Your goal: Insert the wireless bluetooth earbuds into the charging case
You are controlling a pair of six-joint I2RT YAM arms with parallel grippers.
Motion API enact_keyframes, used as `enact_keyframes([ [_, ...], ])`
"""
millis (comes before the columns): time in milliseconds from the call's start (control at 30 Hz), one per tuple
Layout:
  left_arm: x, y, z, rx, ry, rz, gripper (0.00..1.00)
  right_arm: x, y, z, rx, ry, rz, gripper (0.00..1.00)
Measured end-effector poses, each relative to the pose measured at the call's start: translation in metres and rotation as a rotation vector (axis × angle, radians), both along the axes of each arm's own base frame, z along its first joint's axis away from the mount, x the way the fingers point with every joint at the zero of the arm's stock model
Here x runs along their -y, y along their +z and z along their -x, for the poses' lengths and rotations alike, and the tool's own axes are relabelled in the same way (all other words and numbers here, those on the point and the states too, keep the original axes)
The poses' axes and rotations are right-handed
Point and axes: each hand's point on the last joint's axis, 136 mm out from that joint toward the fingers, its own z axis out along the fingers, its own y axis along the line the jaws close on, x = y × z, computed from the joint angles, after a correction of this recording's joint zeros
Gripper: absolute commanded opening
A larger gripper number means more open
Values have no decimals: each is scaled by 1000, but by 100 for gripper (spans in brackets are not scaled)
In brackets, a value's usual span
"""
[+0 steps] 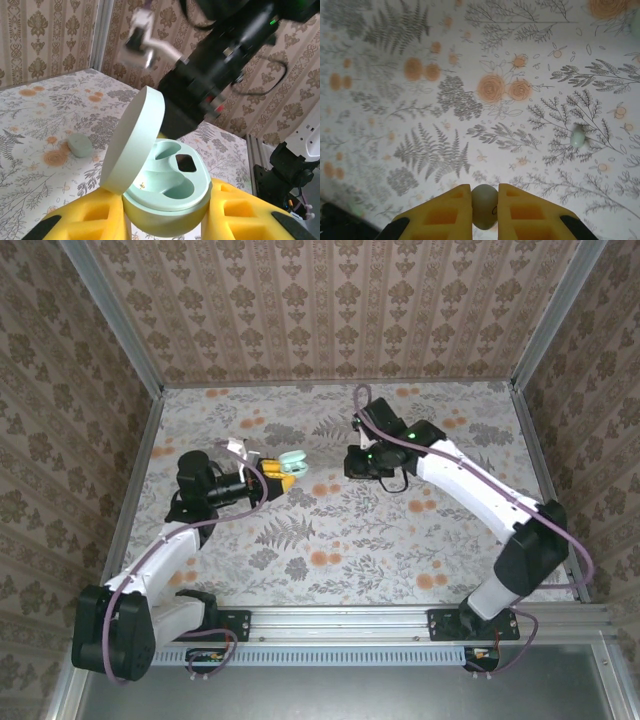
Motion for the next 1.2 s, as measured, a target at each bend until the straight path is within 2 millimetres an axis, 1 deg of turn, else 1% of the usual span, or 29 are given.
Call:
enact_keyframes([
  [67,1,0,1,4,-1,-1,0,-2,14,5,17,6,-6,14],
  [200,3,0,0,8,3,-3,0,-13,40,11,54,36,-21,14],
  [367,5,0,2,14,-3,-4,0,-39,73,19,111,95,-67,14],
  [433,7,0,3,18,-8,-5,0,-49,79,22,120,117,-80,13],
  [533,7,0,3,20,-5,-5,0,-64,82,25,116,149,-93,13],
  [667,7,0,2,23,-3,-6,0,-85,81,25,102,185,-109,13],
  [800,7,0,3,24,-5,-6,0,-101,82,25,98,210,-124,13],
  [1000,8,0,3,30,-6,-8,0,-111,84,25,95,227,-134,13],
  [1200,8,0,3,30,-5,-8,0,-115,75,22,76,230,-117,14],
])
